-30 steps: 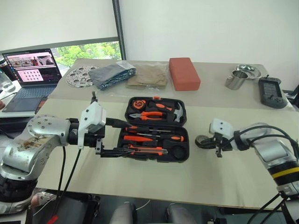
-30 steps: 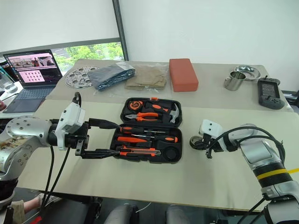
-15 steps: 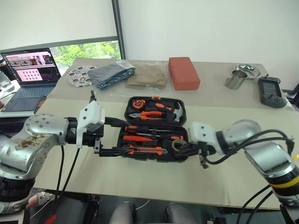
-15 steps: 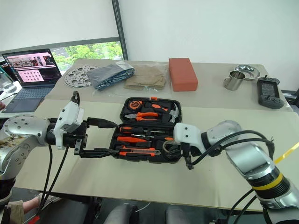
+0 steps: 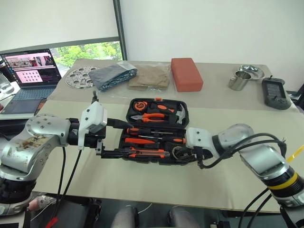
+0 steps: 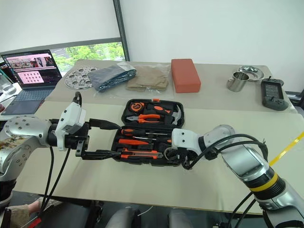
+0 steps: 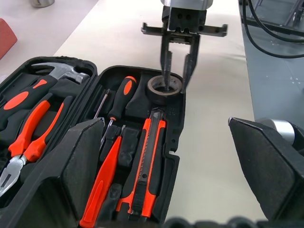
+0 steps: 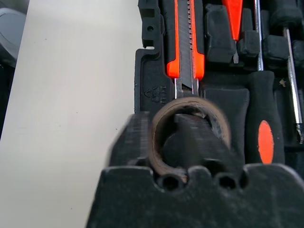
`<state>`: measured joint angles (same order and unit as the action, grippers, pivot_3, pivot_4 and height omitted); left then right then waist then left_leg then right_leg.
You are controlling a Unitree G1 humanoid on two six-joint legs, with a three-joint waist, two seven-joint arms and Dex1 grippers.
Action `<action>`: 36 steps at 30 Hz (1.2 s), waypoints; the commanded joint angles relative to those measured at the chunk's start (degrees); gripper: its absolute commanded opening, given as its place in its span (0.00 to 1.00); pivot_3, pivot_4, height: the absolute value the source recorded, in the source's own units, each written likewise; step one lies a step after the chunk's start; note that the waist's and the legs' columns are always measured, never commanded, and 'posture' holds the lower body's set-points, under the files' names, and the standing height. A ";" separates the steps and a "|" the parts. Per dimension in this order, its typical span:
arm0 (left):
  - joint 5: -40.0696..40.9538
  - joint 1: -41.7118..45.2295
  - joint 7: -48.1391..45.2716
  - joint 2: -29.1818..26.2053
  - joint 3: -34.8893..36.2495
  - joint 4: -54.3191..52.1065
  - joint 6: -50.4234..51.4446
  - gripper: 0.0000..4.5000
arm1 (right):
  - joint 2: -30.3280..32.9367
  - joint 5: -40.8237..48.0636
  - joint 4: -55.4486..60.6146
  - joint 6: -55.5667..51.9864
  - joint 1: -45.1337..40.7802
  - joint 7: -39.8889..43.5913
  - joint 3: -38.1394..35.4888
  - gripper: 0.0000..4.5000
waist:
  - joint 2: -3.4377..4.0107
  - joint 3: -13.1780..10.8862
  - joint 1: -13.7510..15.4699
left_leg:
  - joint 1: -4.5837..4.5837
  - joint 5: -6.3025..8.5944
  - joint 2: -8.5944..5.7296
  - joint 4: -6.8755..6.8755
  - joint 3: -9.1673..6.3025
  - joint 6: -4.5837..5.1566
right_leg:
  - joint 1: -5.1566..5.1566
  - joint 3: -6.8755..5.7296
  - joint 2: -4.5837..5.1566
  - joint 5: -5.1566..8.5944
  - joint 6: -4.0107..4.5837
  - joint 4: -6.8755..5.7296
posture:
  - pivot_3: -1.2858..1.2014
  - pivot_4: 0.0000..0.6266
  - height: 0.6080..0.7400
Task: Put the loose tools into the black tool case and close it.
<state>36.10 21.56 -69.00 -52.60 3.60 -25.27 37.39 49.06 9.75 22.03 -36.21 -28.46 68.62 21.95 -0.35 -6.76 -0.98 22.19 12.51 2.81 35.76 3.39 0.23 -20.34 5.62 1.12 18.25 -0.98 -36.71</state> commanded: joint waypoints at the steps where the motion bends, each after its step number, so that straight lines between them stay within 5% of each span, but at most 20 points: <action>1: 0.13 0.17 0.06 -1.21 1.46 -0.74 -1.25 1.00 | 0.21 0.19 1.06 1.41 -0.82 0.46 -0.94 0.70 | 0.00 0.00 -0.02 | 0.00 0.00 0.00 0.00 0.00 0.00 | 0.00 0.00 0.00 0.00 0.00 0.00 | 0.52 0.24 1.00; 5: 0.00 0.16 0.08 -1.21 1.20 -0.54 -1.57 1.00 | 1.13 0.23 1.10 1.70 -0.54 0.67 -1.68 0.99 | 0.00 0.00 -0.05 | -0.01 0.00 0.00 -0.01 0.00 0.00 | 0.00 0.00 0.00 0.00 0.00 0.00 | 0.52 0.24 1.00; 14: -0.36 0.49 -0.25 -1.24 0.66 0.14 -2.39 1.00 | -3.35 3.10 3.01 -1.32 -2.27 -2.32 -2.74 0.99 | -0.01 -0.01 -0.19 | -0.02 0.00 0.02 -0.01 0.00 0.00 | -0.01 0.00 -0.01 0.00 0.01 -0.03 | 0.52 0.24 1.00; 27: -0.18 0.43 -0.42 -1.45 0.57 0.30 -2.96 1.00 | -4.18 1.09 1.22 -0.82 -2.29 -4.10 0.26 0.05 | -0.01 -0.01 -0.07 | -0.01 0.00 0.01 -0.02 0.00 0.00 | -0.02 -0.01 0.00 0.00 0.01 -0.02 | 0.52 0.24 1.00; 36: -0.88 -0.62 0.27 -1.01 1.66 2.74 -3.70 1.00 | -5.30 5.13 -3.61 -1.25 -2.03 -6.59 -8.53 0.01 | -0.02 -0.01 -0.06 | -0.01 0.00 0.01 -0.02 0.00 0.00 | -0.02 -0.01 0.00 0.00 0.01 -0.01 | 0.52 0.24 1.00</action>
<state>35.77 21.24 -69.21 -53.26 3.54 -23.53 35.07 43.96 13.49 19.76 -37.51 -29.94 63.39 18.07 -0.37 -6.78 -1.04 22.18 12.51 2.82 35.74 3.39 0.23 -20.35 5.62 1.13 18.24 -0.97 -36.72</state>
